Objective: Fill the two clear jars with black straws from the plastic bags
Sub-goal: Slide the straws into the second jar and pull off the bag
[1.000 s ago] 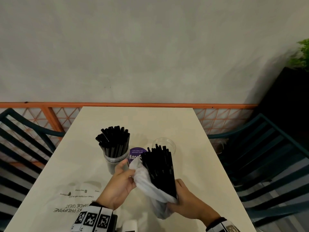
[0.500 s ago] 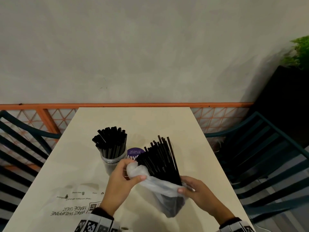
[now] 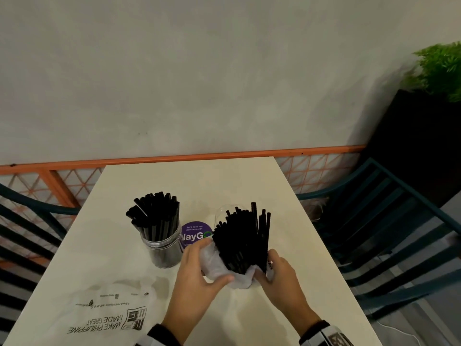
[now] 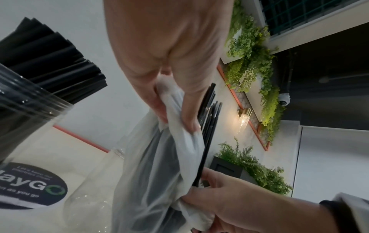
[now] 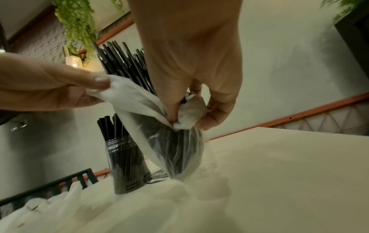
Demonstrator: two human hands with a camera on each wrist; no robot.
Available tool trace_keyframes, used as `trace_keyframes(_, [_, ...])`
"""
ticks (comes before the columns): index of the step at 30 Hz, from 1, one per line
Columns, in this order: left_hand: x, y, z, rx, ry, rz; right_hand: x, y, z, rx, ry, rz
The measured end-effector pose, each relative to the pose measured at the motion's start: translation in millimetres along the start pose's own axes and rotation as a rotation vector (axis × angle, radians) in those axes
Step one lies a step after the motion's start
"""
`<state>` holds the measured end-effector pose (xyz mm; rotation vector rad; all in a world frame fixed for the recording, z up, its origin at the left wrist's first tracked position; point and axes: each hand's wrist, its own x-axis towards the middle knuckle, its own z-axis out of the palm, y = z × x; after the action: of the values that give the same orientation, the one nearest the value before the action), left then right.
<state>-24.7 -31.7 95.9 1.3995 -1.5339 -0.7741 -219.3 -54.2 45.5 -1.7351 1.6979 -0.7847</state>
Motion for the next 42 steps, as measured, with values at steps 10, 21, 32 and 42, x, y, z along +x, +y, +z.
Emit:
trace_keyframes(10, [3.6, -4.5, 11.6, 0.011, 0.230, -0.184, -21.7, -9.4, -0.4, 0.441, -0.231, 0.098])
trace_keyframes(21, [-10.8, -5.8, 12.6, -0.016, -0.040, -0.084, -7.2, 10.2, 4.0, 0.371, 0.036, 0.189])
trace_keyframes(32, [-8.5, -7.7, 13.8, -0.033, -0.124, -0.054, -12.9, 7.7, 2.6, 0.543, -0.226, 0.095])
trace_keyframes(42, [-1.7, 17.9, 2.4, 0.129, 0.091, 0.280, -7.0, 27.1, 1.3, 0.454, -0.076, 0.124])
